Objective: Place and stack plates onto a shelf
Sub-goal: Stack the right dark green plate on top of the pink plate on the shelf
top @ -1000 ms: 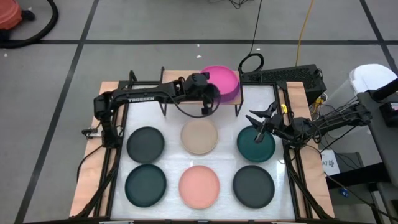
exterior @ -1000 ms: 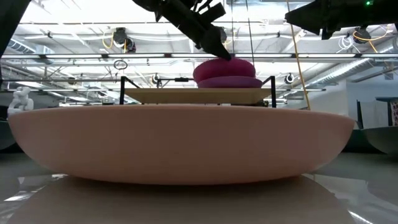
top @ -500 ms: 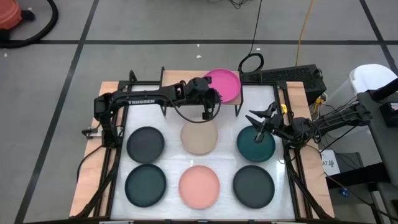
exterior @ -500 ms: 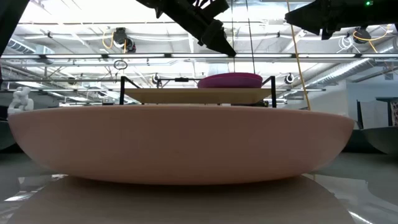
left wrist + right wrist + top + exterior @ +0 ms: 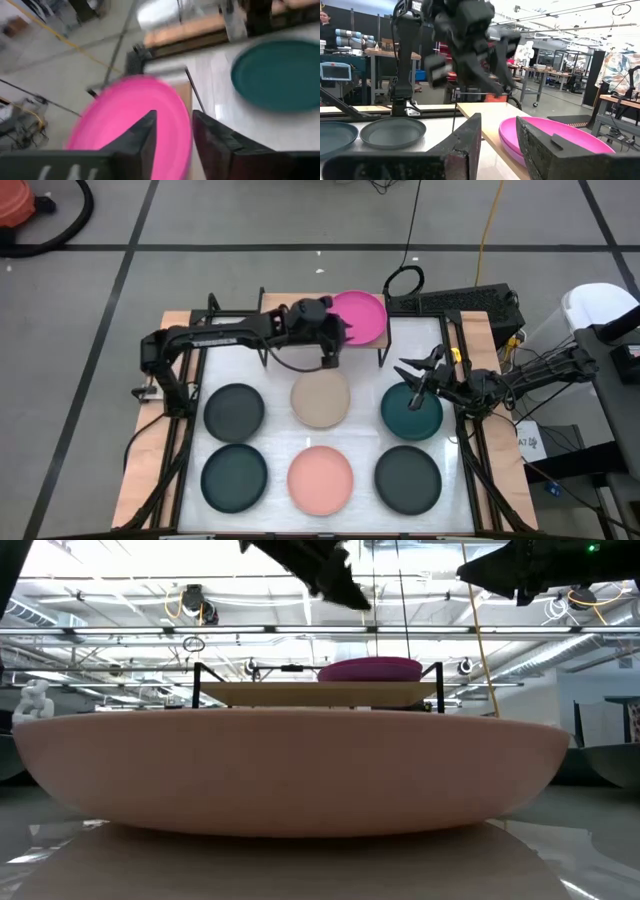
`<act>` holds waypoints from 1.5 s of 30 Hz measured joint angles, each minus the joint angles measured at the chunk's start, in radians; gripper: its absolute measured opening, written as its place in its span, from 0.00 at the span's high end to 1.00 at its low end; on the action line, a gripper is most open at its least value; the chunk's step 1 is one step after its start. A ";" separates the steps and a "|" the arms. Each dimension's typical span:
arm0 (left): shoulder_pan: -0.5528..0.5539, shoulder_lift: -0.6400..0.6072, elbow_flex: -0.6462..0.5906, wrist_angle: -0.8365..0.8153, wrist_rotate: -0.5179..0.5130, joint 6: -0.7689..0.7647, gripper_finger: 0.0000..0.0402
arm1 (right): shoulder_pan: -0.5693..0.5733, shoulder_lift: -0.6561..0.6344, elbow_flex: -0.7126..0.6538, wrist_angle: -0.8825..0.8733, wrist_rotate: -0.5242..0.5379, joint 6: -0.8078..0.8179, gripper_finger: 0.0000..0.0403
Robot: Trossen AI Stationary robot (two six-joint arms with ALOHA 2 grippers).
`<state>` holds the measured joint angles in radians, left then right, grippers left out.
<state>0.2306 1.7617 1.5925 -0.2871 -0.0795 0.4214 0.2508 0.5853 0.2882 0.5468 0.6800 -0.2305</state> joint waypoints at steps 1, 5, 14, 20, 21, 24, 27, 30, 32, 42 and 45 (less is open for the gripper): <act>0.000 -0.023 0.000 -0.014 0.000 -0.009 0.63 | 0.000 0.000 0.000 -0.002 0.000 0.000 0.74; -0.002 -0.117 0.001 -0.097 0.001 -0.050 0.57 | 0.000 -0.001 0.000 -0.008 0.000 0.001 0.74; -0.009 -0.366 -0.137 -0.150 -0.002 -0.183 0.56 | 0.000 -0.003 0.000 -0.024 0.000 0.020 0.74; -0.029 -0.541 -0.441 0.113 -0.008 -0.263 0.56 | 0.000 -0.003 0.000 -0.025 0.000 0.035 0.74; -0.031 -0.570 -0.491 0.153 -0.012 -0.275 0.56 | 0.000 -0.003 0.000 -0.025 0.000 0.036 0.74; -0.032 -0.643 -0.605 0.256 -0.023 -0.312 0.56 | 0.000 -0.002 0.000 -0.023 -0.001 0.043 0.74; -0.032 -0.705 -0.688 0.321 -0.026 -0.341 0.56 | 0.000 -0.003 0.000 -0.021 -0.001 0.050 0.74; -0.032 -0.757 -0.748 0.358 -0.027 -0.358 0.56 | 0.000 -0.002 0.000 -0.021 -0.002 0.054 0.74; -0.032 -0.783 -0.787 0.372 -0.027 -0.371 0.56 | 0.000 -0.001 0.000 -0.020 -0.003 0.057 0.74; -0.019 -0.800 -0.954 0.594 -0.028 -0.375 0.56 | 0.000 0.001 0.000 -0.085 0.001 0.151 0.74; -0.010 -0.779 -0.998 0.706 -0.029 -0.367 0.56 | 0.000 0.006 0.000 -0.077 0.001 0.170 0.74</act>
<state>0.2207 0.9832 0.5941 0.4192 -0.1085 0.0540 0.2506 0.5916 0.2882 0.4698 0.6807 -0.0607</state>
